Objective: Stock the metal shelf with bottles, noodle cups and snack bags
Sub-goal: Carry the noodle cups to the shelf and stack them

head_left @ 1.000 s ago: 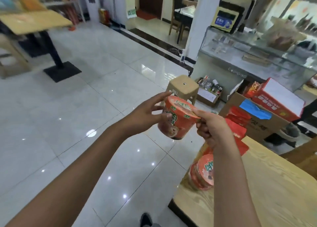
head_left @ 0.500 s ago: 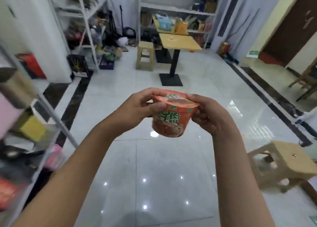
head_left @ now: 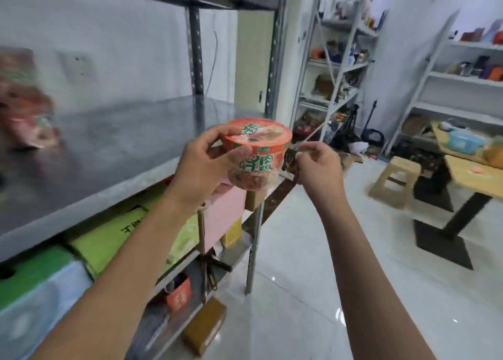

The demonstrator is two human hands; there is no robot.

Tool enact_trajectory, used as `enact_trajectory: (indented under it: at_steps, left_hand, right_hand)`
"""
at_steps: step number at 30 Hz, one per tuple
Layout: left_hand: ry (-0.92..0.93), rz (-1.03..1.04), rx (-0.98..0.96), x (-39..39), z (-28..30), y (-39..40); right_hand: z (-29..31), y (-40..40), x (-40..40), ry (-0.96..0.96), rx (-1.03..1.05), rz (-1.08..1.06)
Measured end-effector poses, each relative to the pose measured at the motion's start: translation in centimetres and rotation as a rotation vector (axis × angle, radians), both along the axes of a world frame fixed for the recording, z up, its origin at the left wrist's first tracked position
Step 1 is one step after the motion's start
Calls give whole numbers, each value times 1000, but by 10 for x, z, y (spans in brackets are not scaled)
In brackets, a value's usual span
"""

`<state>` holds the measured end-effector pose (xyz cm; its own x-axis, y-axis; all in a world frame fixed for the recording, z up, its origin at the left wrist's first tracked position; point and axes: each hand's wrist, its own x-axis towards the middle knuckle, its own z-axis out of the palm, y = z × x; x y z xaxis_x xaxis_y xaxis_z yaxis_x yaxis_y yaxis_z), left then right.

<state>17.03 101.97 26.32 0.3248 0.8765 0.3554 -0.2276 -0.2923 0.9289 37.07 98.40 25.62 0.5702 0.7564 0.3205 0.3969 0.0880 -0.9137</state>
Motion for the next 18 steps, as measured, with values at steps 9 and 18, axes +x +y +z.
enact_trajectory:
  at_steps: [9, 18]
  left_hand:
    - [-20, 547, 140, -120, 16, 61]
    - [67, 855, 99, -166, 10, 138]
  right_hand:
    - [6, 139, -133, -172, 76, 474]
    - [3, 247, -190, -349, -69, 756]
